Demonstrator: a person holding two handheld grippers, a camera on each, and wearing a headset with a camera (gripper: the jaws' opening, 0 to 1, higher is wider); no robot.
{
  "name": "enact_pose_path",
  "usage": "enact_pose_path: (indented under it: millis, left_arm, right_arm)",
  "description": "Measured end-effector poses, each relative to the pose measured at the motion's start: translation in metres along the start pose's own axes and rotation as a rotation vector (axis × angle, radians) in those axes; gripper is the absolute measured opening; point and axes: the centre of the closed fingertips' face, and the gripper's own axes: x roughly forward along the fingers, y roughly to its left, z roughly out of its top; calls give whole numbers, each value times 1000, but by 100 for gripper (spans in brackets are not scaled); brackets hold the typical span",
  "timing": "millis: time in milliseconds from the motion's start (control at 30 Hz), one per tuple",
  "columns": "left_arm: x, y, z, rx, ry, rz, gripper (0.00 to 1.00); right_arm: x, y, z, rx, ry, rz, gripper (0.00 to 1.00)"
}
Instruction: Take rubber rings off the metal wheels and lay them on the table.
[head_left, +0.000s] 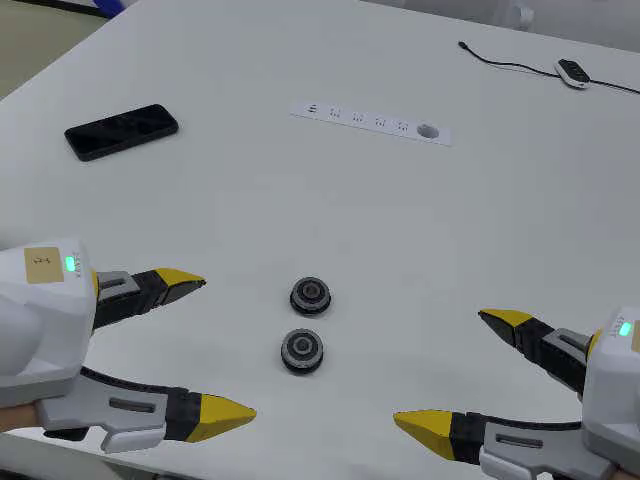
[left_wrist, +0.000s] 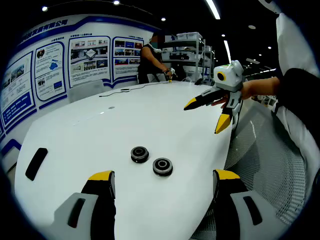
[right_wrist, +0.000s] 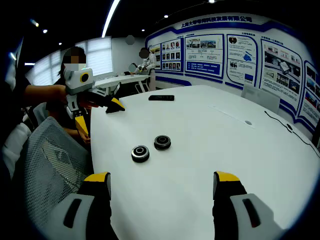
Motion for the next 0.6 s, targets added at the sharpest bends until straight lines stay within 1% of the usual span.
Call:
enact_pose_path:
  millis: [100, 200, 367, 600]
  left_arm:
    - [0, 0, -1, 0, 5, -1, 82]
    - [0, -1, -2, -2, 9, -3, 82]
    - [0, -2, -5, -2, 24, -13, 81]
    - [0, 0, -5, 1, 23, -2, 80]
  right_arm:
    - [0, -1, -1, 29, -6, 4, 85]
    - [0, 1, -1, 40, -11, 7, 85]
    - [0, 0, -2, 43, -10, 8, 84]
    - [0, 1, -6, 57, -6, 13, 84]
